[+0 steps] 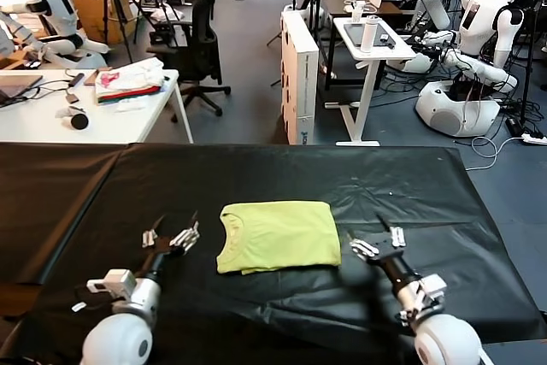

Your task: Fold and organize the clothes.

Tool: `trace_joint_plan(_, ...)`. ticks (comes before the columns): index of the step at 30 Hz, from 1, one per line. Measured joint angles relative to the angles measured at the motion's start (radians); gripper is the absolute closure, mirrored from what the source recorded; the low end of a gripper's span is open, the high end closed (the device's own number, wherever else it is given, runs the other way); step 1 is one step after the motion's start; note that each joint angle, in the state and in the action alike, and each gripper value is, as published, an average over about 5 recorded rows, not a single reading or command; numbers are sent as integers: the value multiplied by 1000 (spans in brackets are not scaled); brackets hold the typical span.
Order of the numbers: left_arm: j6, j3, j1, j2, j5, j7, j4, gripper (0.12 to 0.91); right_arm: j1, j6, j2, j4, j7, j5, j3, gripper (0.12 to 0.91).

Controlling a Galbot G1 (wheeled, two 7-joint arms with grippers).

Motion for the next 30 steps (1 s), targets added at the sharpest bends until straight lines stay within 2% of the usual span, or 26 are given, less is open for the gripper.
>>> trace_joint_plan(3,-1,-16,29,47,-18,-5,-18,123,-66,43,11,25,43,-48,53,120)
trace_joint_plan(6,-2,-30,68,96,-45,-15,-41,123,-135,55,25,56,85,-81,109,118)
trace_joint_plan(14,-2,-50,202,191,-91,-70,-111,123,-316,-6,77,138,156,-130,233,118)
trace_joint_plan(23,-10,-88,368,236,-141,-117,-176,123,-479,-66,98,240,165,-118,268,118)
trace_joint_plan(30,6,-126,442,225,-156,-143,-210,123,-494,-81,100,257,162,-108,259,118)
